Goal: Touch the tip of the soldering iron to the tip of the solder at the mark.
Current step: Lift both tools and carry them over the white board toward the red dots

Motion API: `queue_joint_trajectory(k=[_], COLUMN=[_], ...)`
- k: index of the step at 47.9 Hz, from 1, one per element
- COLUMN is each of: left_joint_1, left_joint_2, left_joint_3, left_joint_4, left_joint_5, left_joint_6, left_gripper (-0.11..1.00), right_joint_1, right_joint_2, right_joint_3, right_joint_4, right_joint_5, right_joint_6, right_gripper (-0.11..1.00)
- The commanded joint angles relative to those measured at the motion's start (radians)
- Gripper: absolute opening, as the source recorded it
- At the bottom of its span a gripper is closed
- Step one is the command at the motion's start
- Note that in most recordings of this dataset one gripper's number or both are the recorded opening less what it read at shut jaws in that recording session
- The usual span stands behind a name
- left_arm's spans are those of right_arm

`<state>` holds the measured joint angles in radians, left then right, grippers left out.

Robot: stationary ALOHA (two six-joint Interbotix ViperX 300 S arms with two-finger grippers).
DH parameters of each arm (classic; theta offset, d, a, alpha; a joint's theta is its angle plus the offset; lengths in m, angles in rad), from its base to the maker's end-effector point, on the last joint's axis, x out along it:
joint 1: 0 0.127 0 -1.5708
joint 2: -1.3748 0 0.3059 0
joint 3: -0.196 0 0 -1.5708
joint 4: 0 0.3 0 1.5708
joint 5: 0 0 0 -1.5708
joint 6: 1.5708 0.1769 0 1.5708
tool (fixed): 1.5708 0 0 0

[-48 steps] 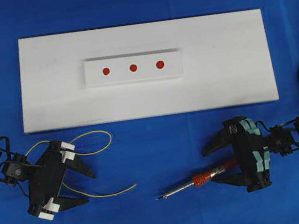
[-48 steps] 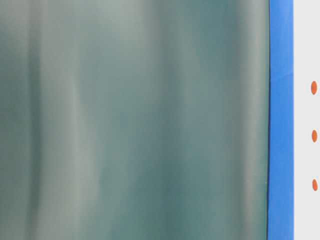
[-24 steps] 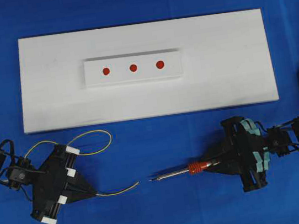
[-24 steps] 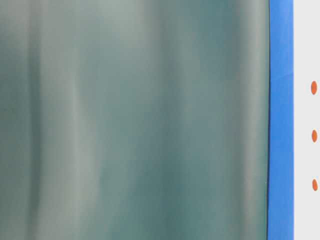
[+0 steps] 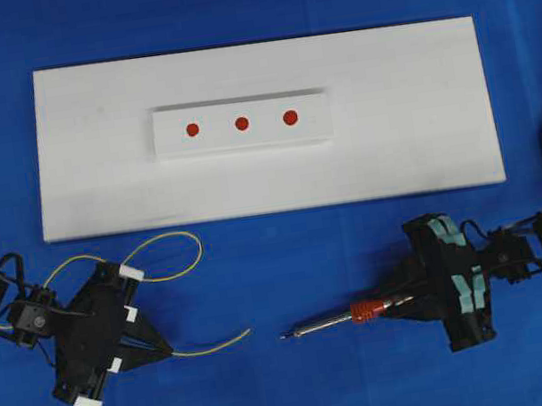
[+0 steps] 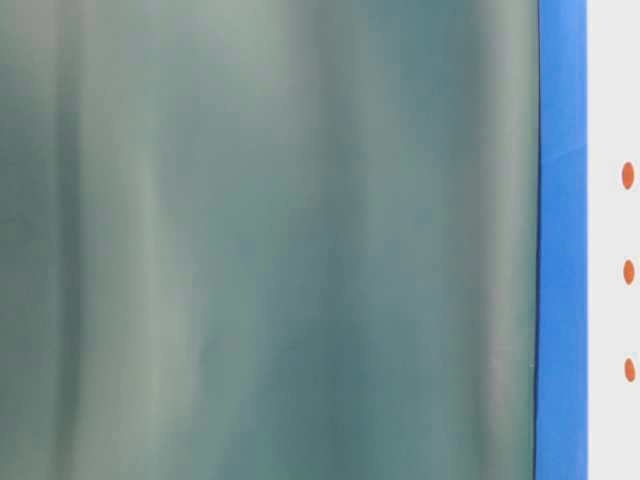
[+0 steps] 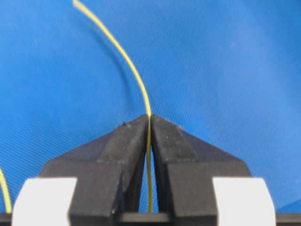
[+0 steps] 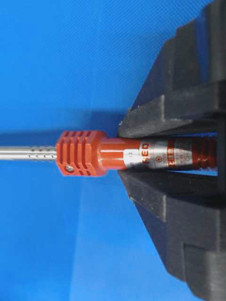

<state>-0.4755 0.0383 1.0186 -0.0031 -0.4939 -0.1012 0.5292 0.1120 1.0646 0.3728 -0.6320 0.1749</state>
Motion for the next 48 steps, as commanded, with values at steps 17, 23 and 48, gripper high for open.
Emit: queue_joint_trajectory(k=[17, 23, 48], left_joint_1=[0.049, 0.081, 0.275], left_joint_2=[-0.367, -0.410, -0.413], left_joint_3=[-0.138, -0.152, -0.167], left_joint_4=[-0.002, 0.000, 0.008], left_joint_5=[0.591, 0.701, 0.795], left_joint_6=[-0.029, -0.107, -0.135], left_gripper=[0.02, 0.02, 0.02], right_joint_1=[-0.120, -0.167, -0.436], right_joint_2=[-0.373, -0.407, -0.405], right_joint_3=[-0.110, -0.144, -0.195], right_joint_4=[-0.005, -0.011, -0.103], right_joint_5=[0.554, 0.676, 0.841], right_joint_6=[-0.072, -0.075, -0.075], right_gripper=[0.06, 0.06, 0.06])
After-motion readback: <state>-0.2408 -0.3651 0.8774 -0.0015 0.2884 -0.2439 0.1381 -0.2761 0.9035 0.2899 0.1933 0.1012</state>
